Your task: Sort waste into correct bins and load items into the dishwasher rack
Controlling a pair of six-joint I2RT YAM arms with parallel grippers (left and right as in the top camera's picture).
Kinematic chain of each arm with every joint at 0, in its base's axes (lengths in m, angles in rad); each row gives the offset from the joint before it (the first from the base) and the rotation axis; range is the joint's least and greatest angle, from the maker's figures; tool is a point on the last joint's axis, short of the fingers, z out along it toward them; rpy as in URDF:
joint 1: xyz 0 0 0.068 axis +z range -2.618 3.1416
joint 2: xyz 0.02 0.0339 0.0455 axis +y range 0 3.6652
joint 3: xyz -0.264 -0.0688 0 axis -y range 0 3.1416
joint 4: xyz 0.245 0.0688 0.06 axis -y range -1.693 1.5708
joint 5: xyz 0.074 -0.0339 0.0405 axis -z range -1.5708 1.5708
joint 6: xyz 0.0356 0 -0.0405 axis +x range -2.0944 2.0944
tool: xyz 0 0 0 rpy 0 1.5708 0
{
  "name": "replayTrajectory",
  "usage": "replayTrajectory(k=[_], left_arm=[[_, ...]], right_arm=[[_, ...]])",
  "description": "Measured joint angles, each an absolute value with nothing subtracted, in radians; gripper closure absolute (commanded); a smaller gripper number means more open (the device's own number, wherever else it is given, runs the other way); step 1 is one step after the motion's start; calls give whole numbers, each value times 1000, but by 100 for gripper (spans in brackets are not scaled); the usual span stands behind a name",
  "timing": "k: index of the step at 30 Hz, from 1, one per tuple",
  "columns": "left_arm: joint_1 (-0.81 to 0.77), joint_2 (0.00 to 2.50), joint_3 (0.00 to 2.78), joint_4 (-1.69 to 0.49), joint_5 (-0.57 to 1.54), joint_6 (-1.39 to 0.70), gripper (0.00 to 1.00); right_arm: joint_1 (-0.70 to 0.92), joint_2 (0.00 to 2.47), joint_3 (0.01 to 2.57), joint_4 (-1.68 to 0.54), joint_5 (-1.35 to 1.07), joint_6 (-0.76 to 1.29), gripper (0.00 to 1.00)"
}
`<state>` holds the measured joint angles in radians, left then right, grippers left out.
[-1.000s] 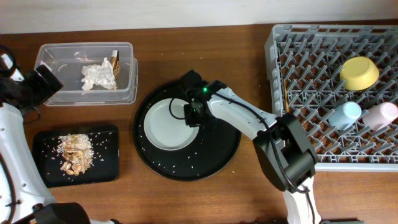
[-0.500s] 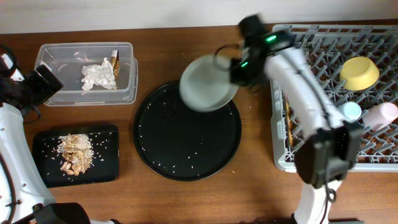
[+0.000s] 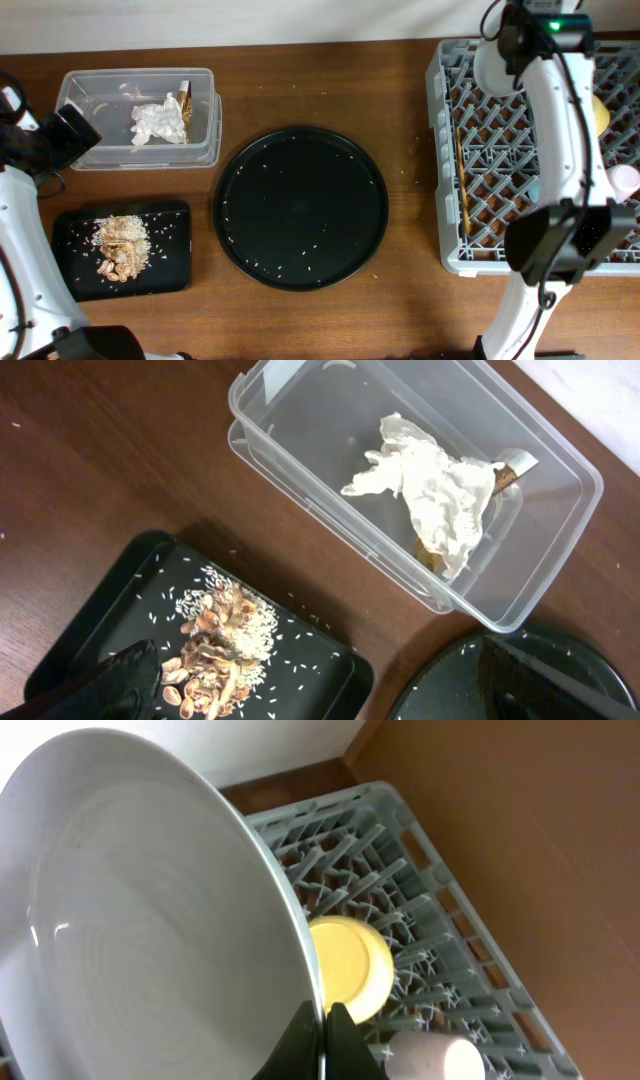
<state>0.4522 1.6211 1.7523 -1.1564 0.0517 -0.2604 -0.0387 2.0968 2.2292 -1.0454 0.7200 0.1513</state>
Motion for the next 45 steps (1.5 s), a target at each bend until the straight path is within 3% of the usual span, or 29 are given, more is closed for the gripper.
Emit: replayTrajectory(k=[4, 10, 11, 12, 13, 15, 19, 23, 28, 35, 38, 45], left_arm=[[452, 1621, 1752, -1156, 52, -260, 1], [452, 1621, 1752, -1156, 52, -260, 1], [452, 1621, 1752, -1156, 52, -260, 1], [452, 1621, 1752, -1156, 52, -260, 1], [452, 1621, 1752, -1156, 52, -260, 1], [452, 1621, 1752, -1156, 52, -260, 1], [452, 1621, 1752, -1156, 52, -260, 1], [452, 1621, 1752, -1155, 53, -260, 1], [452, 1621, 1752, -1155, 52, -260, 1], [452, 1621, 1752, -1153, 53, -260, 1], [452, 1621, 1752, -1156, 52, -260, 1], [452, 1621, 1752, -1156, 52, -260, 1]], right_arm=[[-39, 2167, 2224, -955, 770, 8, 96], [-39, 2205, 2224, -965, 778, -27, 95], [-38, 2217, 2224, -978, 772, -27, 83], [-35, 2217, 2224, -987, 769, -25, 57], [-28, 2217, 2224, -1009, 765, -6, 19], [7, 2216, 2224, -1039, 760, 51, 1], [73, 2088, 2214, -1112, 696, 105, 2], [75, 1716, 2216, -1367, 490, 245, 2], [75, 1488, 2207, -1693, 234, 305, 2], [75, 1033, 1596, -1693, -107, 261, 2], [75, 1003, 1407, -1693, -141, 258, 2], [74, 1151, 1383, -1579, -175, 255, 2]])
